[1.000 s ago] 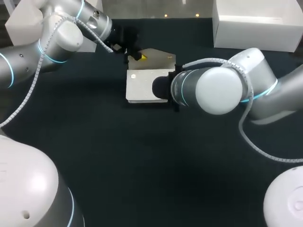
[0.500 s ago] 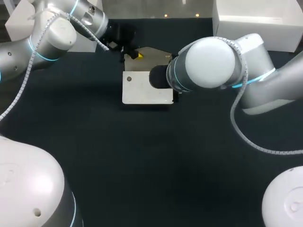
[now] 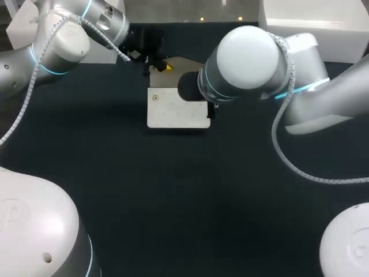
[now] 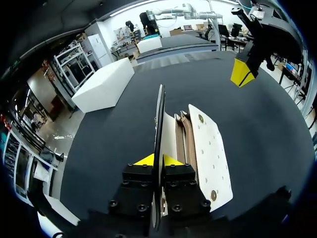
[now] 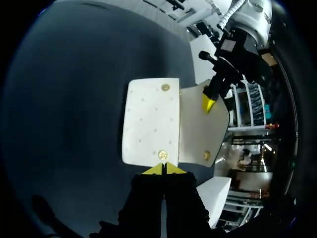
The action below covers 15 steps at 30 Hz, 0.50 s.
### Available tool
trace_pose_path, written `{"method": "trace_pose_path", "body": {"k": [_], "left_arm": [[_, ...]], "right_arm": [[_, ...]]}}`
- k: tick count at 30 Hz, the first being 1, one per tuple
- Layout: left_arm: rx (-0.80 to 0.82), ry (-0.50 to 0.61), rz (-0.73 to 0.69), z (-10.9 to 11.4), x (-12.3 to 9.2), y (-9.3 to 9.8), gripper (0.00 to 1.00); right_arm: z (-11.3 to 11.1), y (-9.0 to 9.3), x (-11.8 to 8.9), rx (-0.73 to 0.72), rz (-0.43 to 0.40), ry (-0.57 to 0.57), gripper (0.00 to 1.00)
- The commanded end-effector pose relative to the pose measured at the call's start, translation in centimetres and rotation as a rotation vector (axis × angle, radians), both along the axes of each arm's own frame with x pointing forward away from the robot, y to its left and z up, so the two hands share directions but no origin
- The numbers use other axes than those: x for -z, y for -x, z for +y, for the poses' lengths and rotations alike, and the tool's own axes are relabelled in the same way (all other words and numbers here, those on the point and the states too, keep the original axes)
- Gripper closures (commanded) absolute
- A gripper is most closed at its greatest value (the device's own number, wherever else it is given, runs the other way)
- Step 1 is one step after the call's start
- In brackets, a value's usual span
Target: Pick up the bag, open it, inspect its contents, close it, and place it on the opposite side
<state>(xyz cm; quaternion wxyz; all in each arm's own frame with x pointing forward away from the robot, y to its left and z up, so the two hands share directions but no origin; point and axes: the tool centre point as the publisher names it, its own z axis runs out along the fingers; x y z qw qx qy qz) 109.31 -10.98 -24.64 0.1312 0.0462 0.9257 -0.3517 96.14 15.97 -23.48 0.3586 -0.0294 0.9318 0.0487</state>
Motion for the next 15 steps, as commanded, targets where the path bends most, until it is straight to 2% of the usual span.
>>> {"method": "trace_pose_path", "body": {"k": [1, 9, 15], "left_arm": [[-0.016, -0.004, 0.006, -0.2, -0.6, 0.1, 1.00], [0.001, -0.006, -0.007, -1.0, -1.9, 1.3, 1.00], [0.016, -0.007, -0.019, -1.1, -2.3, 1.7, 1.00]], "right_arm": [[1.3, -1.5, 0.0, -0.015, 0.005, 0.010, 1.00], [2.5, -3.9, 0.0, -0.053, 0.005, 0.030, 1.00], [2.5, -5.5, 0.6, -0.093, 0.009, 0.040, 1.00]]}}
